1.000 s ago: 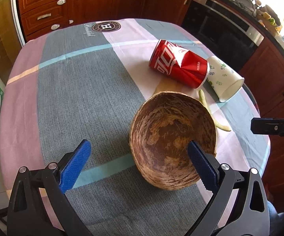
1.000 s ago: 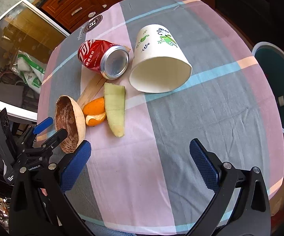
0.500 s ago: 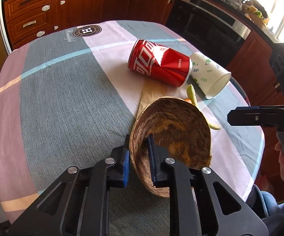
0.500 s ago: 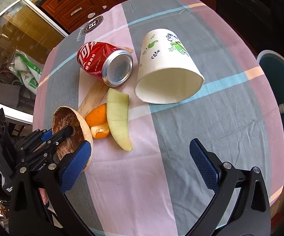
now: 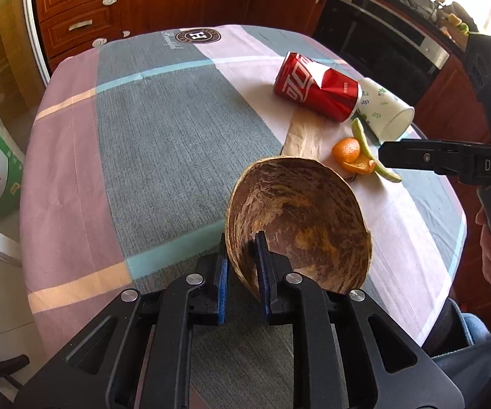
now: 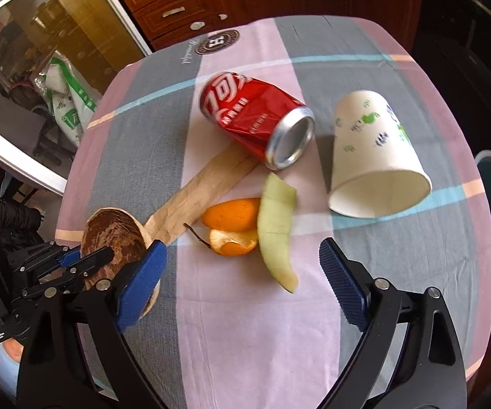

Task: Collect trash
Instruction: 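Grasp the coconut shell rim with the left gripper while the right gripper grasps the orange peel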

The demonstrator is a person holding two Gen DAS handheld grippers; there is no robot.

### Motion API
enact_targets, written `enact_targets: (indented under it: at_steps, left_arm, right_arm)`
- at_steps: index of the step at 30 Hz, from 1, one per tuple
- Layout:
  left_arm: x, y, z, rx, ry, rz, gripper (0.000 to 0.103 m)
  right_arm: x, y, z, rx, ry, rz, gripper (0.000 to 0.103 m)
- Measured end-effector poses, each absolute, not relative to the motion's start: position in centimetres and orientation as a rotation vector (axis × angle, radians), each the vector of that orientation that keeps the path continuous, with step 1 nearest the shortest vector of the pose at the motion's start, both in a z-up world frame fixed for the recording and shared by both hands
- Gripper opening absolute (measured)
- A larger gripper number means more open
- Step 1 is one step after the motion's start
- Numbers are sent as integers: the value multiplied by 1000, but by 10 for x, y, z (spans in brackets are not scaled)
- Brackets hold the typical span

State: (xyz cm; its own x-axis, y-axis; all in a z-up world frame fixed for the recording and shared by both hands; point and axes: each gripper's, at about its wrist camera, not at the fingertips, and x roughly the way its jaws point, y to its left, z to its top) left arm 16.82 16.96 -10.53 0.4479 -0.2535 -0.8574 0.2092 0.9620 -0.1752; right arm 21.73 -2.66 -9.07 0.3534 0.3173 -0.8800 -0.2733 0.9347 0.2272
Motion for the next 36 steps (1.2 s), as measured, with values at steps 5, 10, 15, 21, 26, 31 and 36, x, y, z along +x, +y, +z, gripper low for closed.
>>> enact_targets:
  at_steps: [5,10,15,21,26,31,36]
  left_arm:
    - [170,171,-110,-57,1073,-279,24]
    - [168,167,-109,-62,1066,-301,35]
    - [166,158,-110,-26,1056,-321,53]
    - [166,153,-111,-9,1044,-323,60]
    - [166,152,-111,-7,1044,-327,62]
    - [168,148,-112,4,1040,-325,68]
    - [174,145,-112,20,1033,-324,70]
  right_arm:
    - [226,7,-91,-58,1133,430,65]
    - [241,22,-111,-100,1146,402,65]
    - [236,15,-115,-108,1154,390,41]
    - [221,-8,-117,-111,1189,399,30]
    - [209,-18,-116,-129,1209,408,34]
    - [196,-30,-120,-129,1238,400,47]
    - [185,-57,-119,-42,1249,380,47]
